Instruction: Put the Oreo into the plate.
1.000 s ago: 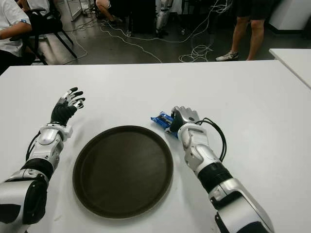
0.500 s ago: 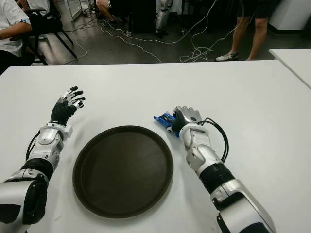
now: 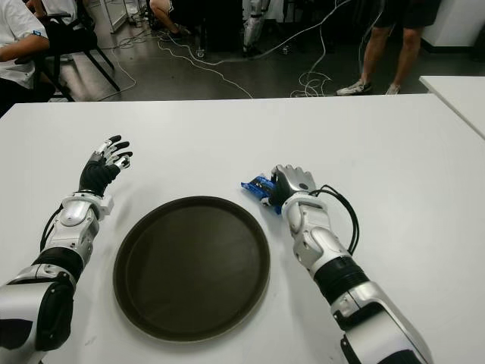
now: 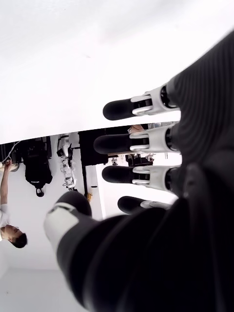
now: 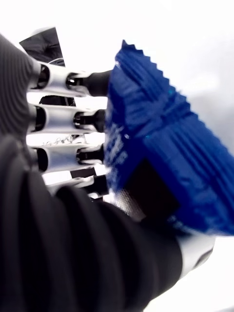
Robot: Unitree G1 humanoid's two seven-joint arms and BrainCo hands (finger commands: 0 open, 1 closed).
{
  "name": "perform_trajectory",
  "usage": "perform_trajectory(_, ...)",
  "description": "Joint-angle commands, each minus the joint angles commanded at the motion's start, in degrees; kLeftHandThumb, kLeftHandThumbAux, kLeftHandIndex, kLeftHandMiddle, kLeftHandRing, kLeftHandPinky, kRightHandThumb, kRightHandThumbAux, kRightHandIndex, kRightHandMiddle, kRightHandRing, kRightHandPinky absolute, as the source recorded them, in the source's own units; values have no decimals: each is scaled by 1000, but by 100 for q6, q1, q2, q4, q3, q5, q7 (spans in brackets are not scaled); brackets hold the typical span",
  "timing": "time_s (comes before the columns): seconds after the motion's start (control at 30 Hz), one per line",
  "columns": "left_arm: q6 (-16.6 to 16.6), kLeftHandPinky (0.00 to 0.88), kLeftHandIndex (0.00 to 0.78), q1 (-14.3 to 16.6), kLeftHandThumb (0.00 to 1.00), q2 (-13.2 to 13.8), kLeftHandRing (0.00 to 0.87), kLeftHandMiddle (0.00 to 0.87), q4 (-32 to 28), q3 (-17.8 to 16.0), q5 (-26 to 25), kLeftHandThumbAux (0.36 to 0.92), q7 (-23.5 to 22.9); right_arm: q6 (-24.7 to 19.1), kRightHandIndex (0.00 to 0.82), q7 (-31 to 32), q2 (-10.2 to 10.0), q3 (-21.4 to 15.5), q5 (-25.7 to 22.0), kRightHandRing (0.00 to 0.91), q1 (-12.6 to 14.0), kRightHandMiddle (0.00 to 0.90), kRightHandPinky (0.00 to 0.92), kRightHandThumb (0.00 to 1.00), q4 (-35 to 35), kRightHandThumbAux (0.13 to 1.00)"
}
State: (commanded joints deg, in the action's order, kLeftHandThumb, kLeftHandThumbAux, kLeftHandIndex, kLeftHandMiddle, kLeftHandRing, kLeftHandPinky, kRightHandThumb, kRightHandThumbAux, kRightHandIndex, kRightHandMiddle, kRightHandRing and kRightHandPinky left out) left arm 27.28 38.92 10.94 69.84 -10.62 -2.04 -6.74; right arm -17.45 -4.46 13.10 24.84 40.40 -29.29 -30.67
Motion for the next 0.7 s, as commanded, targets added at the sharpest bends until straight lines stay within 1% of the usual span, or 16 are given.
perform_trajectory(0.07,9,193,102,-1,132,0,175,171,-2,-3,-4,722,-7,8,567,-23,-1,-10,8,713,4,720,677,284,1,837)
perform_trajectory(0.1,12,192,103,-1,132,1,176,172,-2,-5,-5,719,-11,6,518,-28,-3,-11,12,705,4,713,673,430,0,798)
perform_trajectory(0.13,13,191,103,0,132,1,176,172,-1,-6,-6,716,-14,6,487,-30,-5,-12,14,700,3,708,671,524,-4,773)
perform_trajectory(0.23,15,189,105,2,135,2,178,174,2,-9,-9,711,-24,2,449,-7,1,-23,14,697,1,703,669,636,0,743)
perform_trajectory(0.33,9,189,110,3,145,4,182,179,6,-11,-11,709,-26,3,436,15,1,-35,11,687,-6,687,655,671,-11,735)
perform_trajectory(0.43,4,190,112,4,155,5,183,181,11,-14,-13,711,-29,7,432,22,-3,-46,12,684,-12,681,658,683,-22,732)
perform_trajectory(0.7,-25,189,102,13,153,3,176,171,23,-20,-23,709,-44,111,432,-97,-16,-84,6,710,-40,708,671,690,-95,730)
